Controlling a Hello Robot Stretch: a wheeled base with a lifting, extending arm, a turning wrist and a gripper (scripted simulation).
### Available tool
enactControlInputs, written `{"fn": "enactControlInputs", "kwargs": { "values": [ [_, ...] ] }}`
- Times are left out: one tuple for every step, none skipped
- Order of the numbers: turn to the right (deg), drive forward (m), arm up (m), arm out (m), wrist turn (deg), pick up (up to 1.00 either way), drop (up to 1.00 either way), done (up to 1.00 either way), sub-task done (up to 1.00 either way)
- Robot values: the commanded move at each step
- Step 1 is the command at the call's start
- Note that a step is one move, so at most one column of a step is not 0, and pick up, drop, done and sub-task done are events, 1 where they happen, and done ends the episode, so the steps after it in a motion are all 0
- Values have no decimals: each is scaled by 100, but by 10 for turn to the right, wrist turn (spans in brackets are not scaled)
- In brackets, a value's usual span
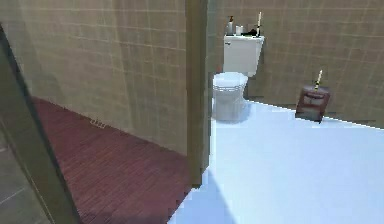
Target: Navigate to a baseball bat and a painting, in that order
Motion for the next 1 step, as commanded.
{"fn": "enactControlInputs", "kwargs": {
  "values": [
    [0,50,0,0,0,0,0,0,0]
  ]
}}
